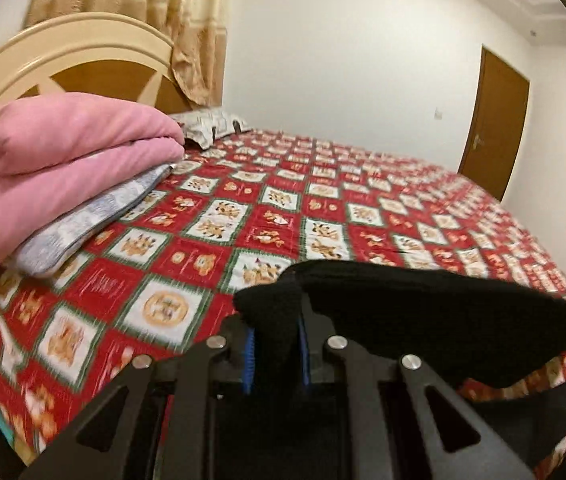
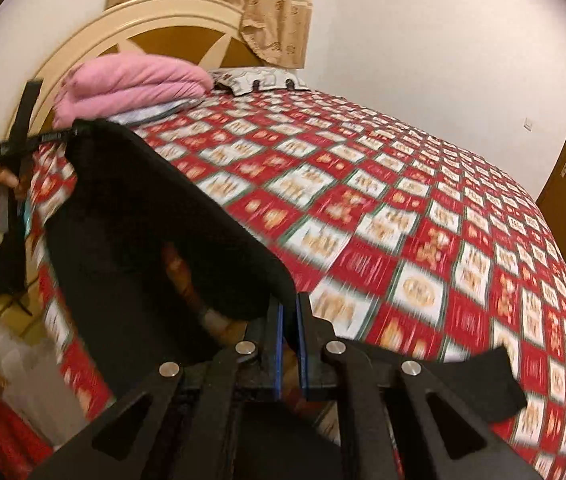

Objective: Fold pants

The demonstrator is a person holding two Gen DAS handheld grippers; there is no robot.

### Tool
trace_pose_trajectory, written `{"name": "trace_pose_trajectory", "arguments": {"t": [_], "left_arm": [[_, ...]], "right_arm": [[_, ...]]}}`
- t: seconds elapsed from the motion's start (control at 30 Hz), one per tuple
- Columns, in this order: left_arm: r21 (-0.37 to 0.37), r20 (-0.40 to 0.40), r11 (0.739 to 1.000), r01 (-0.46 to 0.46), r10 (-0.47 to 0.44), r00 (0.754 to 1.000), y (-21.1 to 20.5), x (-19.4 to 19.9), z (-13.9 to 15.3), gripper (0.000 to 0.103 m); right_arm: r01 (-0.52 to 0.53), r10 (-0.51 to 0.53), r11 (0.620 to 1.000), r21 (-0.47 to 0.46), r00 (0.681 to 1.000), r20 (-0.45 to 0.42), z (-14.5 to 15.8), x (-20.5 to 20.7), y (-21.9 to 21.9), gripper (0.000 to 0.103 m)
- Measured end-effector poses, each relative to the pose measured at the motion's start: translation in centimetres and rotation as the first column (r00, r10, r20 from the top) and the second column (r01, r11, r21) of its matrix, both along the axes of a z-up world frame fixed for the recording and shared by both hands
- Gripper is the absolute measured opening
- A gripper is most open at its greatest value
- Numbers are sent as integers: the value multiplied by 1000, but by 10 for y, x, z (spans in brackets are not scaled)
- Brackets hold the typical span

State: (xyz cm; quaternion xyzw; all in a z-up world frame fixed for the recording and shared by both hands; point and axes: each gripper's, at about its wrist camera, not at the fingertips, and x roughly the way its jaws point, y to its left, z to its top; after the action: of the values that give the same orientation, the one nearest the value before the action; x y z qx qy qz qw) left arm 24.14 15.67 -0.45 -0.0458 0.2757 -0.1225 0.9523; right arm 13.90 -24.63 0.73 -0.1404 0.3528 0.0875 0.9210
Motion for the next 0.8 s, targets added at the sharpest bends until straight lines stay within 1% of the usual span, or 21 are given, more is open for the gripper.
{"name": "trace_pose_trajectory", "arguments": {"t": [0.03, 0.1, 0.17, 0.2, 0.23, 0.27, 0.3, 0.37, 0.4, 0.43, 0.47, 0.5, 0.57, 0.63, 0.67, 0.7, 0.73, 0.77, 0.8], "left_arm": [[-5, 12, 1000, 5, -5, 1000, 3, -11, -3, 19], [-7, 27, 1000, 6, -6, 1000, 10, -32, -14, 19], [-22, 21, 1000, 18, -18, 1000, 17, -48, -33, 27], [-13, 10, 1000, 13, -13, 1000, 17, -53, -41, 33], [12, -11, 1000, -2, 2, 1000, 17, -57, -52, 40], [43, -31, 999, -19, 21, 999, 16, -60, -63, 43], [75, -44, 997, -38, 41, 998, 16, -63, -74, 48], [114, -60, 991, -76, 83, 995, 18, -69, -90, 60], [117, -69, 987, -110, 118, 991, 23, -71, -97, 76], [112, -72, 985, -134, 143, 987, 28, -76, -102, 92], [104, -78, 982, -159, 167, 983, 35, -78, -105, 97], [88, -87, 980, -177, 184, 979, 41, -81, -107, 101], [65, -108, 981, -183, 189, 976, 53, -86, -108, 101], [80, -120, 978, -191, 200, 972, 59, -94, -109, 102], [99, -124, 975, -200, 211, 970, 61, -97, -108, 102], [110, -124, 974, -198, 211, 970, 62, -102, -108, 102], [125, -119, 972, -197, 212, 970, 62, -108, -108, 102], [146, -112, 969, -198, 215, 970, 61, -112, -106, 102], [164, -108, 967, -197, 216, 970, 60, -115, -105, 102]], "right_arm": [[-7, 7, 1000, -15, 1000, -7, -13, -18, 6, 6], [-17, 16, 999, -43, 1000, -23, -35, -39, 13, 6], [-15, 13, 999, -49, 999, -50, -58, -52, 17, 6], [-15, 11, 998, -59, 998, -67, -74, -58, 20, 6], [-14, 9, 997, -76, 997, -76, -85, -60, 22, 6], [-16, 7, 995, -101, 996, -88, -99, -64, 26, 6], [-15, 5, 994, -111, 996, -94, -107, -67, 28, 6], [-10, -3, 990, -141, 996, -93, -123, -71, 33, 7], [-8, -5, 987, -160, 997, -82, -127, -74, 36, 9], [-3, -9, 984, -179, 998, -68, -131, -76, 38, 9], [0, -11, 981, -195, 998, -54, -133, -78, 39, 10], [5, -15, 978, -210, 999, -46, -134, -80, 42, 11], [5, -15, 974, -226, 999, -45, -136, -80, 45, 17], [9, -21, 973, -229, 998, -51, -134, -81, 45, 19], [12, -24, 976, -216, 998, -57, -132, -82, 46, 23], [15, -28, 982, -186, 998, -64, -128, -83, 44, 32], [19, -29, 991, -135, 997, -74, -123, -84, 42, 38], [23, -29, 996, -81, 996, -80, -117, -87, 40, 52], [27, -30, 999, -36, 997, -76, -111, -90, 39, 62]]}}
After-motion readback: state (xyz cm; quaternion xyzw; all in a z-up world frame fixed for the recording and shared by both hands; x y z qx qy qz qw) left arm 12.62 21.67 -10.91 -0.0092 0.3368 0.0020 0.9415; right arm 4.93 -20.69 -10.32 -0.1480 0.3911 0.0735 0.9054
